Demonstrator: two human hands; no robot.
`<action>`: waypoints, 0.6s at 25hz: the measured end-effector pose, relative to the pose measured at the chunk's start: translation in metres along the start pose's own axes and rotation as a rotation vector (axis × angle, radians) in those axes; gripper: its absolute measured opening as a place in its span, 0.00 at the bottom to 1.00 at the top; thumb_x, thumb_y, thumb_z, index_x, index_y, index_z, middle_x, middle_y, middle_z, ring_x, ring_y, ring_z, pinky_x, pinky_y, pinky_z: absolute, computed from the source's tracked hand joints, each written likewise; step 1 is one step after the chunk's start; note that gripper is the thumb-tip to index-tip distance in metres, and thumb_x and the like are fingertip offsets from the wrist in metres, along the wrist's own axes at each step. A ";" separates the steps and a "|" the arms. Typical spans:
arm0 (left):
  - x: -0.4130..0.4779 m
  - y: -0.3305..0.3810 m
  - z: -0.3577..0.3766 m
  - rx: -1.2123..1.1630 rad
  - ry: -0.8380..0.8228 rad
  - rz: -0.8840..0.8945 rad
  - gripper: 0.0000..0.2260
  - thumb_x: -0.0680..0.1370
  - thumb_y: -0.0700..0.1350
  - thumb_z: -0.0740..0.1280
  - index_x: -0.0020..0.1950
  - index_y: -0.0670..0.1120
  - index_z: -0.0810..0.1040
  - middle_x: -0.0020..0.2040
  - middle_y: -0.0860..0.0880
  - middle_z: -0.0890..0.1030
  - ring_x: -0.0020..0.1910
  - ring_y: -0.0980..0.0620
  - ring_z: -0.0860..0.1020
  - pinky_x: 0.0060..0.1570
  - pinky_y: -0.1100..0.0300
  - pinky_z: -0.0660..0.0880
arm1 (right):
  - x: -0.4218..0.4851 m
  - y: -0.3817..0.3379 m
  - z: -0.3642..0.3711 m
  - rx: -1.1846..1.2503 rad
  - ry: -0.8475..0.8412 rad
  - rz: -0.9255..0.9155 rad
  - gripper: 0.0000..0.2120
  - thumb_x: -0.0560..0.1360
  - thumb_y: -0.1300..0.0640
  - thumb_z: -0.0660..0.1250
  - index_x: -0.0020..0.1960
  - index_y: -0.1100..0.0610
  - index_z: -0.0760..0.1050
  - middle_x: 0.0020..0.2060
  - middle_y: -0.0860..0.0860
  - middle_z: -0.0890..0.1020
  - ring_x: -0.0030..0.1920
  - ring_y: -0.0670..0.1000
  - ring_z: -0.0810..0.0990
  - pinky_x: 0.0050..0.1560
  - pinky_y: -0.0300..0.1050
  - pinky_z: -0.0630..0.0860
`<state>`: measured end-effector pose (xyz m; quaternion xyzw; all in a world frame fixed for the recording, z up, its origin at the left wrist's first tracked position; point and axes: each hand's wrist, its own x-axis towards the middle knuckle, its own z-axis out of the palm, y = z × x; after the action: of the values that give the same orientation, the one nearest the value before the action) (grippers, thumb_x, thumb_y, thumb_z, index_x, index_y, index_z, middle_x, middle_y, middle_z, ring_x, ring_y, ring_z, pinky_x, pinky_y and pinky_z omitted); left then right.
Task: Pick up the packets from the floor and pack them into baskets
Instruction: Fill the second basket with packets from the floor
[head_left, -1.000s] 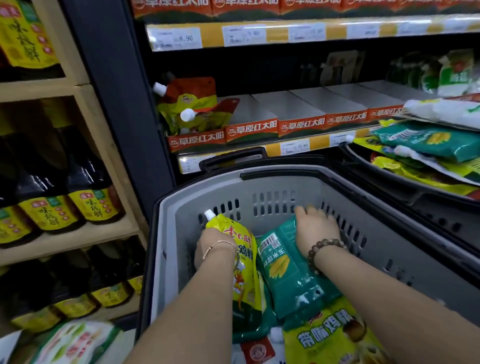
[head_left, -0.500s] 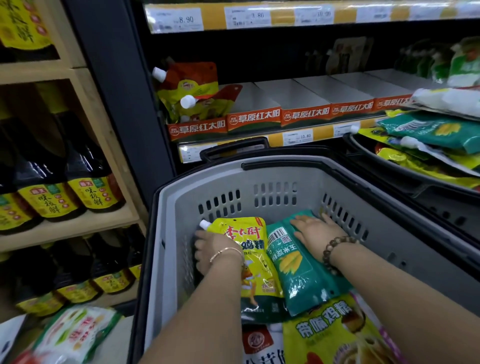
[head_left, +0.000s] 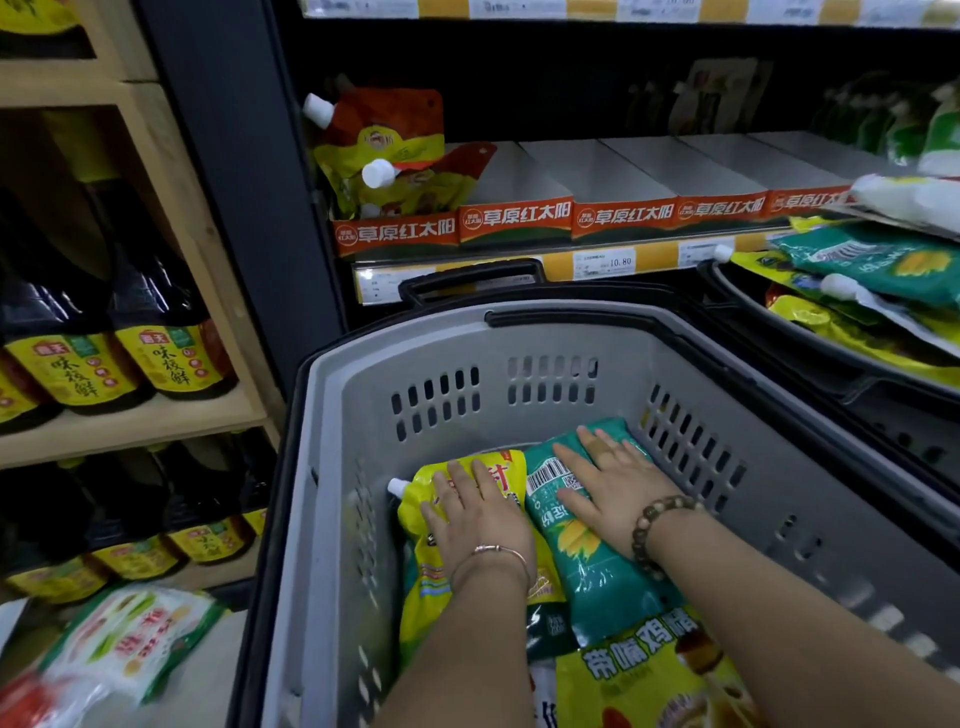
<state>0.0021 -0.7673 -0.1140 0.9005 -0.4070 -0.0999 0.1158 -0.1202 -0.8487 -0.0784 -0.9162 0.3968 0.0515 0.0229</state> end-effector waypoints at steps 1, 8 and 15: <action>0.001 -0.001 0.002 0.002 -0.021 -0.004 0.25 0.82 0.51 0.46 0.77 0.46 0.43 0.78 0.45 0.43 0.76 0.44 0.42 0.73 0.44 0.45 | 0.001 -0.001 0.002 -0.013 0.000 0.003 0.28 0.80 0.39 0.44 0.77 0.46 0.42 0.77 0.52 0.43 0.76 0.51 0.41 0.74 0.48 0.39; 0.006 -0.002 -0.008 -0.005 -0.210 -0.025 0.25 0.83 0.50 0.47 0.77 0.46 0.42 0.78 0.45 0.42 0.76 0.44 0.42 0.72 0.44 0.51 | 0.003 -0.005 0.001 -0.072 -0.010 0.031 0.28 0.79 0.38 0.41 0.77 0.45 0.40 0.77 0.51 0.42 0.76 0.51 0.41 0.74 0.49 0.39; 0.012 0.017 -0.103 0.044 -0.282 0.112 0.29 0.77 0.44 0.62 0.75 0.46 0.54 0.75 0.42 0.57 0.71 0.39 0.62 0.65 0.44 0.64 | 0.010 -0.008 -0.016 -0.075 -0.126 0.059 0.30 0.79 0.37 0.47 0.77 0.47 0.46 0.77 0.53 0.49 0.76 0.53 0.51 0.75 0.50 0.51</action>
<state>0.0260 -0.7748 -0.0121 0.8558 -0.4709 -0.2097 0.0433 -0.1064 -0.8522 -0.0634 -0.8993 0.4190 0.1244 0.0117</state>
